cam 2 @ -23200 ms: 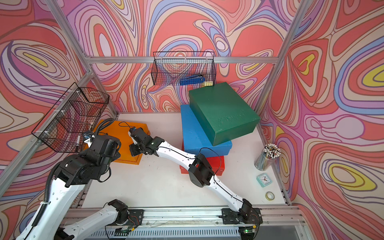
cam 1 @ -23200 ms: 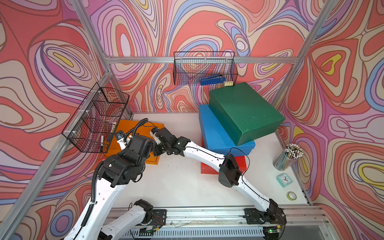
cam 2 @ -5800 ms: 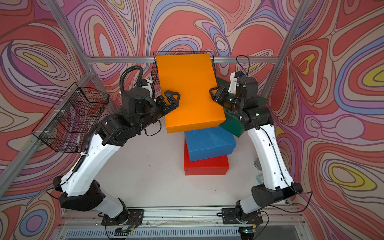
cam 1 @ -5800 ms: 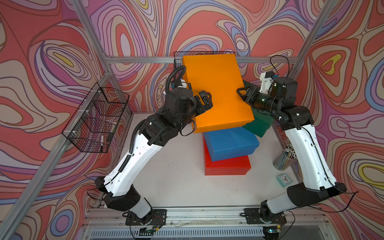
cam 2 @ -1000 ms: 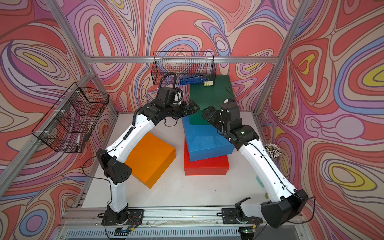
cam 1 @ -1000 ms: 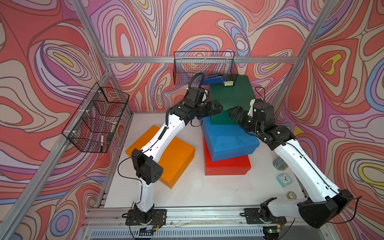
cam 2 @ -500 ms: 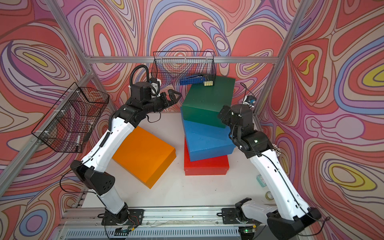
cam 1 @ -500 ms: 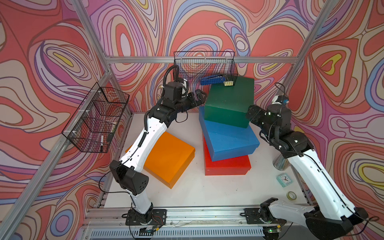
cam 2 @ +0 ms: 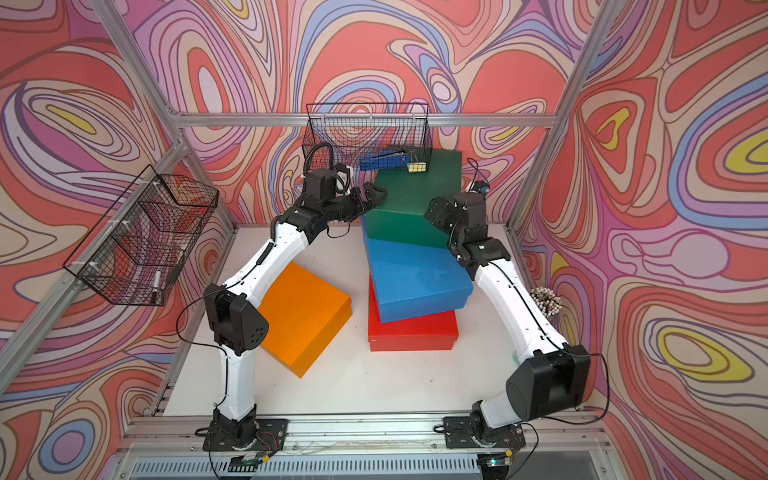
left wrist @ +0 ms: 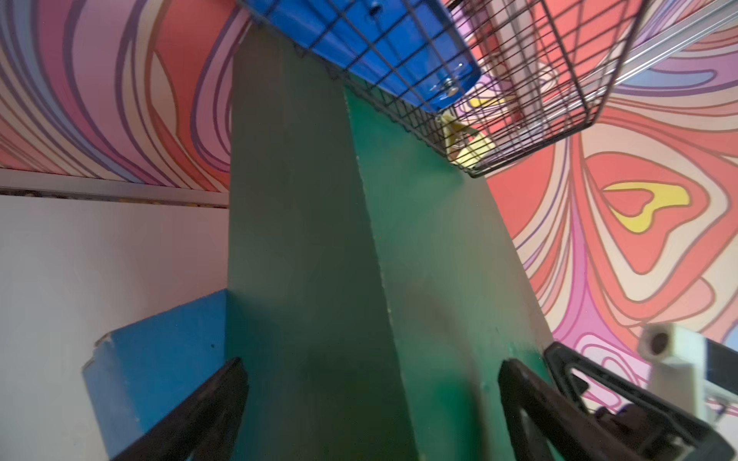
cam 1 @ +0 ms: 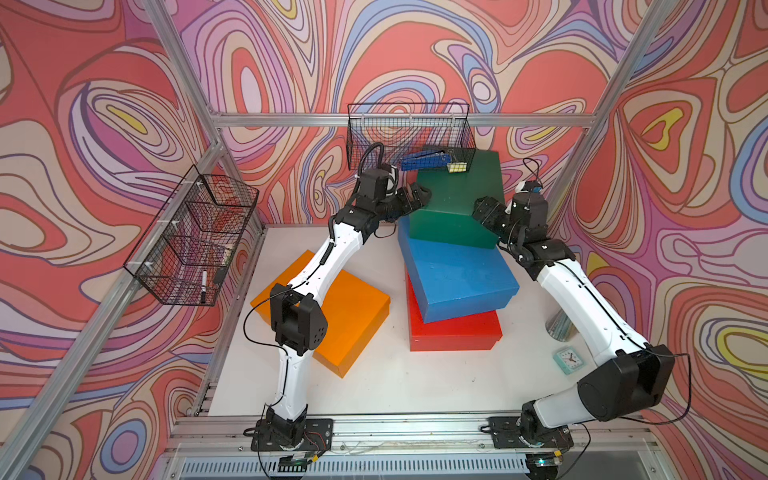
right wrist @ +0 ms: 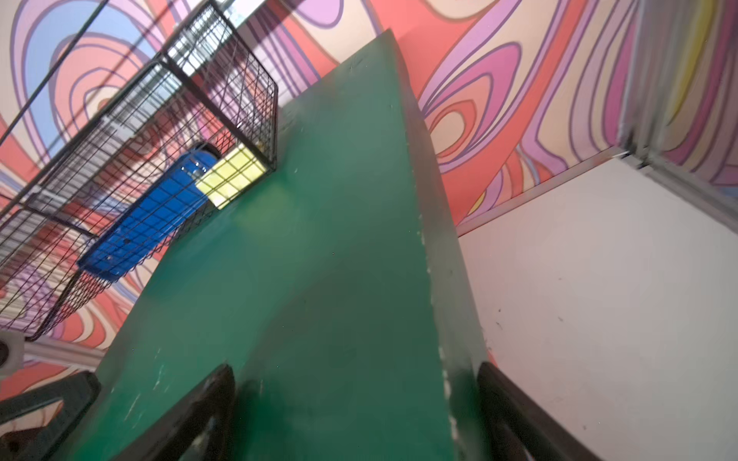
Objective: Stack the shoeboxes
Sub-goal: Adjust the shoebox.
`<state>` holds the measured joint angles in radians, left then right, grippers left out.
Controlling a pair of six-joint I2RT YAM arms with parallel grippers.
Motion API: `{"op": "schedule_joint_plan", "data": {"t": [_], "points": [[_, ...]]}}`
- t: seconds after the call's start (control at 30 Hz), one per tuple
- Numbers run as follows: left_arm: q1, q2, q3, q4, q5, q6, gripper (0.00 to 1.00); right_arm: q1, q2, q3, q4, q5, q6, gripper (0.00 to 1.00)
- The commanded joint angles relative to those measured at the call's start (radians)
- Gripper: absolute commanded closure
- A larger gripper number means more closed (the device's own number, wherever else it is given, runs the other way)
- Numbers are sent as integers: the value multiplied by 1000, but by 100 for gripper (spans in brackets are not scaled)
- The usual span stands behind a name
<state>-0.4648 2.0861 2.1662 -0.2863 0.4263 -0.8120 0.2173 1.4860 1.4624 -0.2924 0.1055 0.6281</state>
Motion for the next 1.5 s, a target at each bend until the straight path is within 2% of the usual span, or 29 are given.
{"op": "schedule_joint_plan", "data": {"t": [0.0,0.1,0.23,0.5,0.7,0.93,1.2,1.3,1.47], "points": [[-17,-83,-95,113,55,-62,0,9,-43,-63,100,-203,54,7],[-45,-167,-176,113,27,-49,0,9,-93,-110,124,-287,109,8],[-91,-286,-300,108,-27,-36,0,10,-194,-160,63,-321,154,10],[-199,-481,-591,168,-115,-77,0,10,-416,-244,-141,-301,215,10],[-294,-596,-722,161,-219,-85,0,10,-550,-295,-269,-275,240,10],[-358,-662,-788,135,-298,-102,0,10,-645,-332,-371,-246,258,10],[-379,-737,-828,85,-380,-107,0,10,-655,-286,-484,-193,242,5],[-379,-786,-832,40,-447,-85,0,10,-623,-215,-557,-121,200,3],[-363,-882,-753,-118,-616,14,0,10,-519,58,-752,64,83,2]]}}
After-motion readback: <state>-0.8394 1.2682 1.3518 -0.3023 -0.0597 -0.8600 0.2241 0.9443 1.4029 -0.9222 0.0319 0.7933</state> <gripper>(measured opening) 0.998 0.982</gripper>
